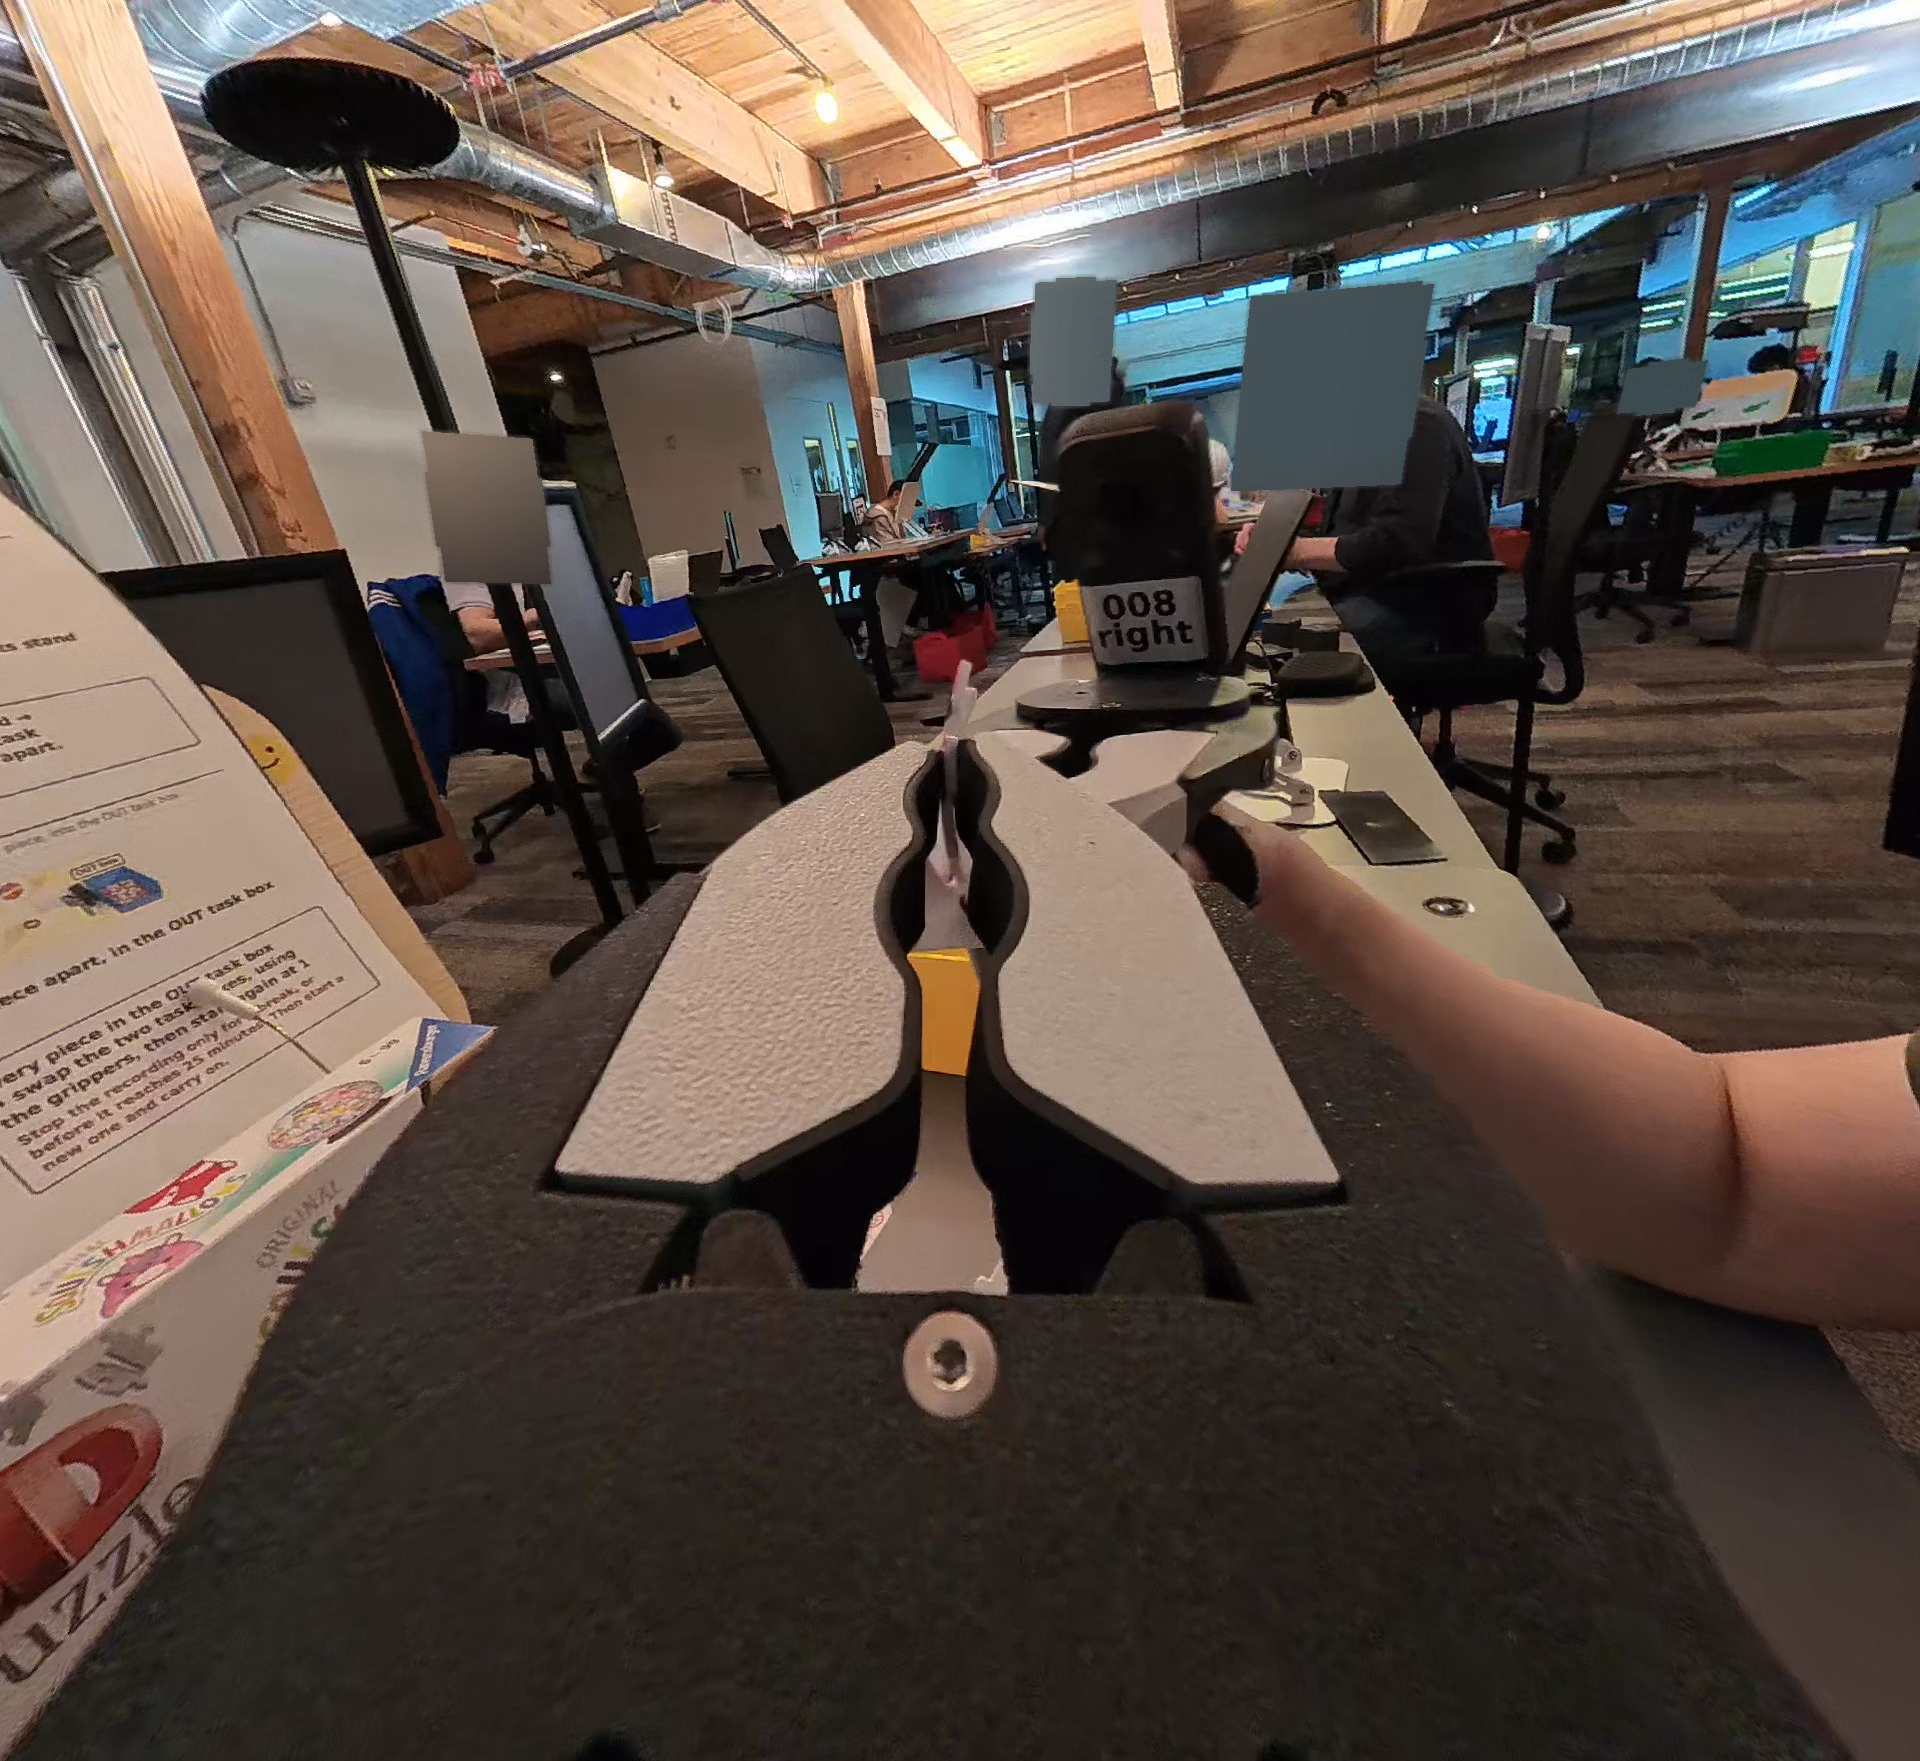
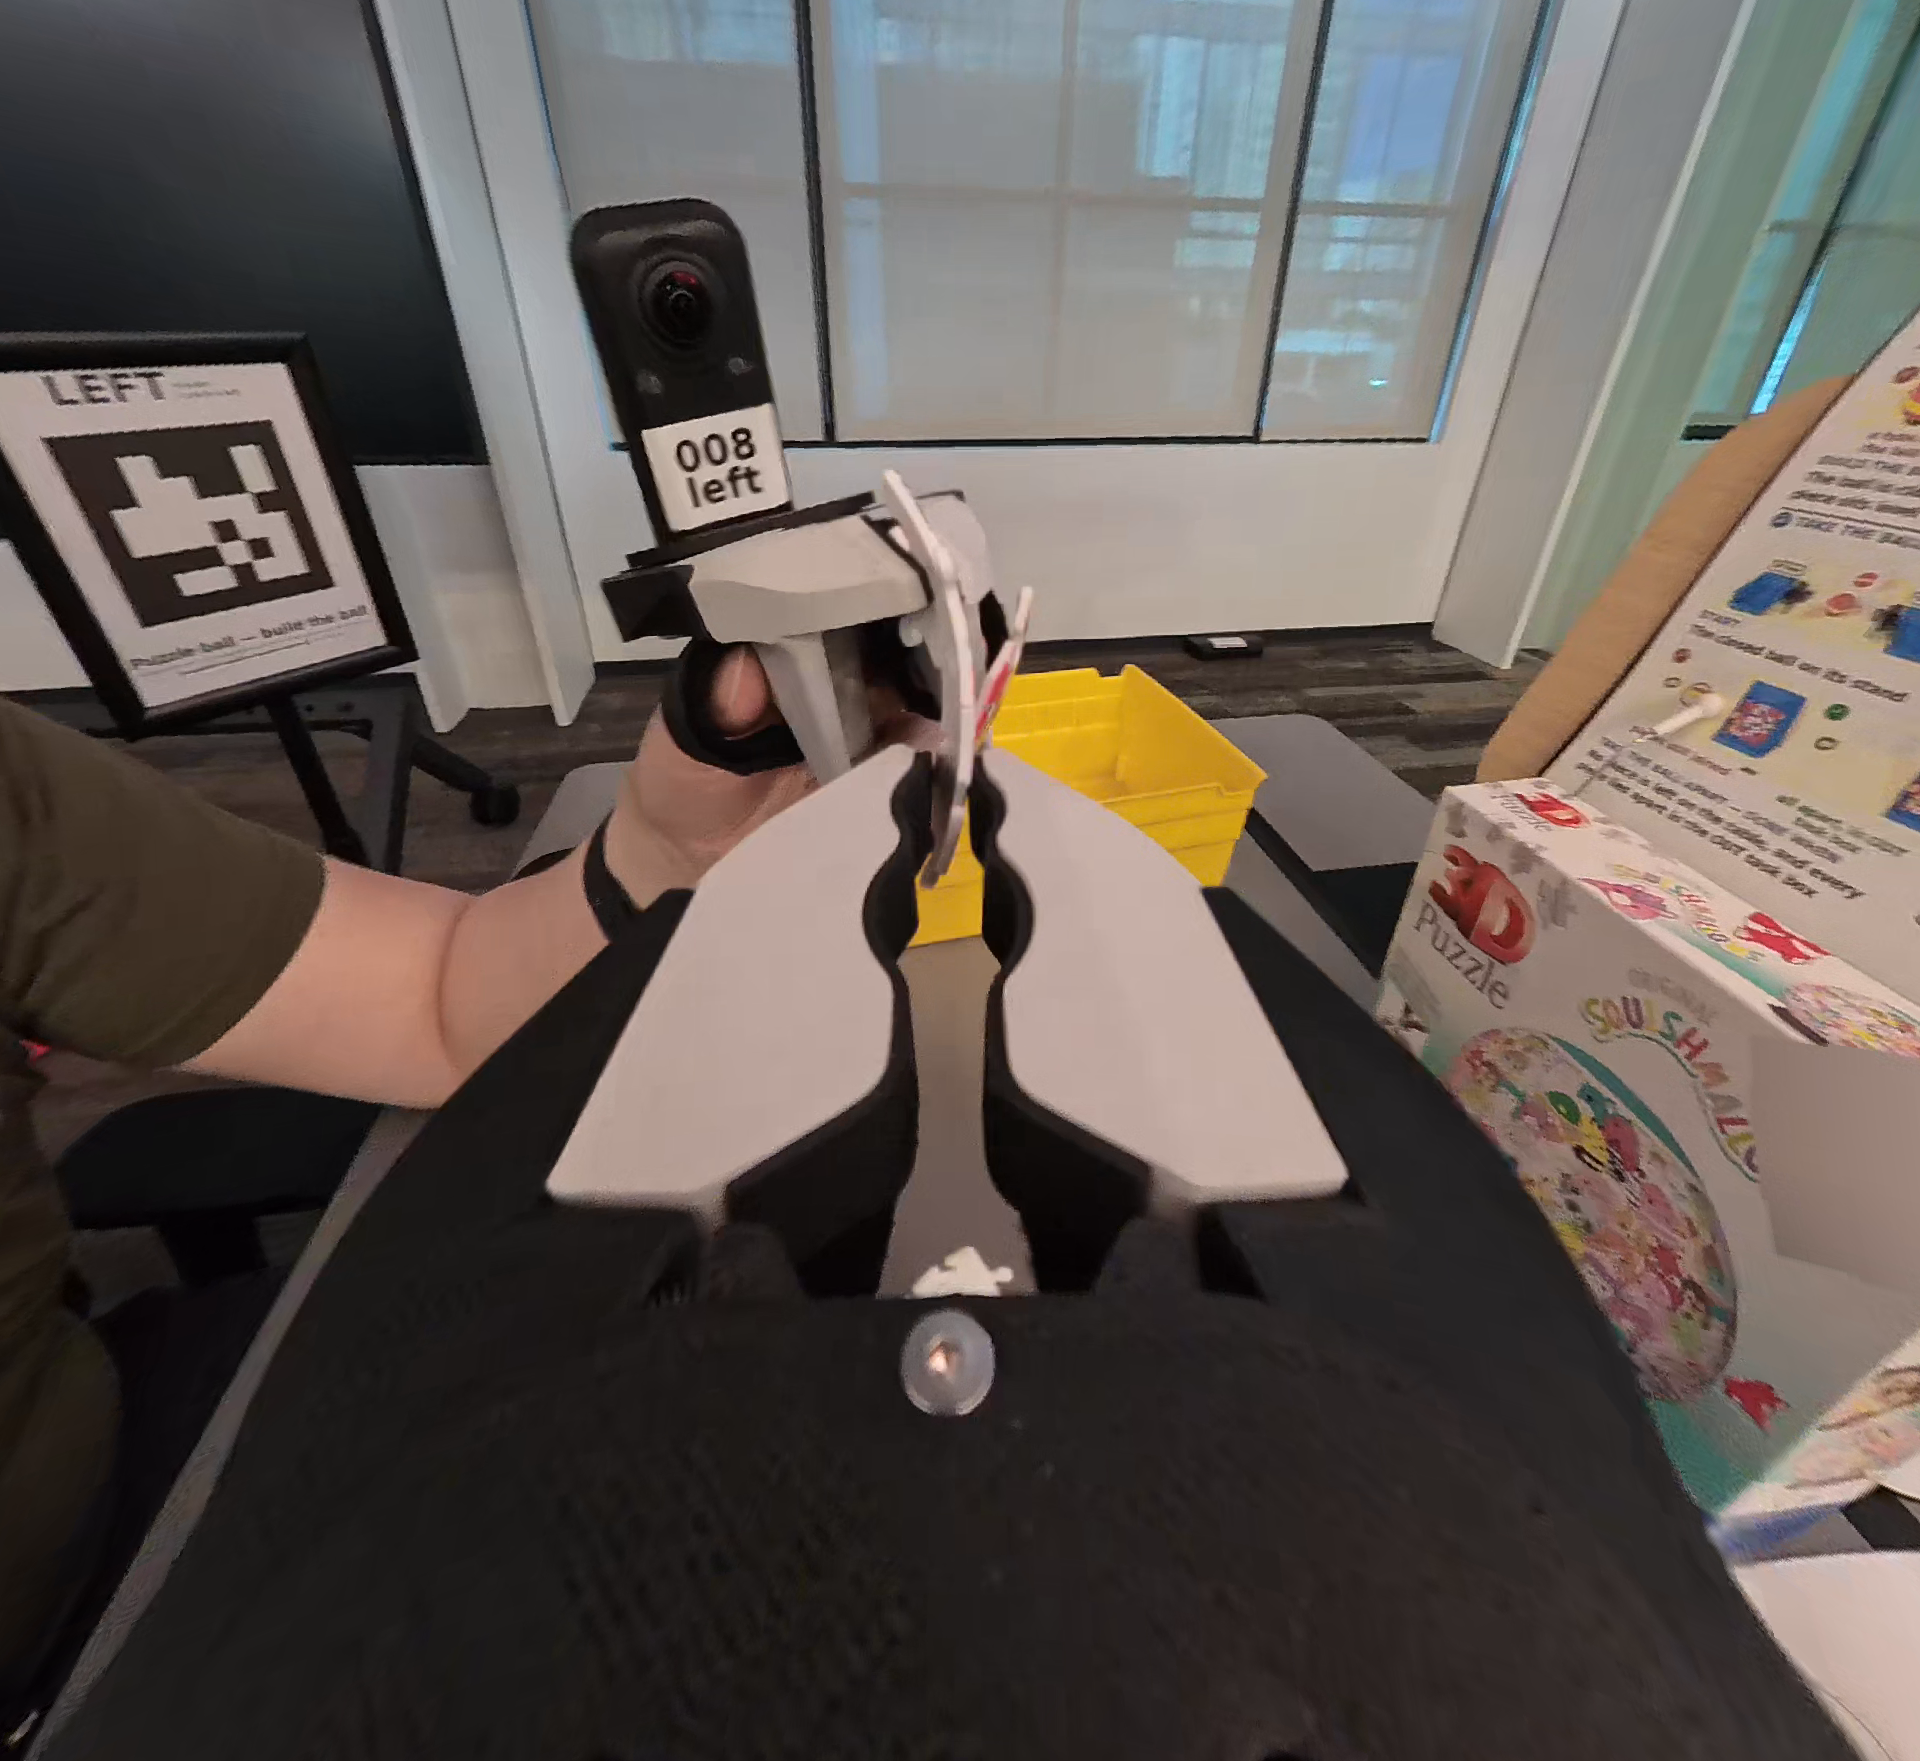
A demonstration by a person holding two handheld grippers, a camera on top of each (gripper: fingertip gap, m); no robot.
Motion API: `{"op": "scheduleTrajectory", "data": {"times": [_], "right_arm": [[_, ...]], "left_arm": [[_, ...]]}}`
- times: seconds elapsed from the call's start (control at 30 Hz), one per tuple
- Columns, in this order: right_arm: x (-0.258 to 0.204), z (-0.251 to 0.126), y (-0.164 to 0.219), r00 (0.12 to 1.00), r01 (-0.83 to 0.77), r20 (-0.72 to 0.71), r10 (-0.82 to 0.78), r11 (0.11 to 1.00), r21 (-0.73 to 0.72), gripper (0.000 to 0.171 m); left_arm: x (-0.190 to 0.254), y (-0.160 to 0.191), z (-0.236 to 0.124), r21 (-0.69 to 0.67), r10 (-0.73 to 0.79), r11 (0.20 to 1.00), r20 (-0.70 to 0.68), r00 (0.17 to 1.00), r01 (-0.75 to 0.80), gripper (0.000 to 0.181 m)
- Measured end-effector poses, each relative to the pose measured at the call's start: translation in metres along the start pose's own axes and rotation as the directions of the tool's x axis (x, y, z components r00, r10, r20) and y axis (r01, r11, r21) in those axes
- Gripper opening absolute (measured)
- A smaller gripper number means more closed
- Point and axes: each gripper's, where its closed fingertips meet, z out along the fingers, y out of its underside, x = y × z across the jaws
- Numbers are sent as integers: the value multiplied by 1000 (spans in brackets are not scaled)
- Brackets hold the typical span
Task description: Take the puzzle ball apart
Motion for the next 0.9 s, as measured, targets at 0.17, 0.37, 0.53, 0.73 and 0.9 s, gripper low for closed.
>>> {"op": "scheduleTrajectory", "data": {"times": [0.17, 0.37, 0.53, 0.73, 0.9], "right_arm": [[3, -2, 2, 995, -96, 5, 96, 995, -2, 4], [3, -10, 2, 981, -192, 40, 191, 981, 21, 3], [-6, -25, -16, 952, -269, 177, 249, 958, 102, 3], [-10, -29, -20, 927, -316, 247, 280, 942, 117, 3], [-17, -27, -21, 914, -327, 289, 284, 938, 113, 3]], "left_arm": [[-3, 3, 0, -16, -23, 1000, 2, 1000, 23, 2], [-18, -18, -15, 63, -23, 998, 180, 983, 12, 20], [-18, -3, -16, -77, -97, 991, 171, 980, 112, 63], [4, -6, -5, 2, -285, 958, -68, 956, 286, 34], [5, 5, -1, -38, -270, 963, -56, 961, 268, 20]]}}
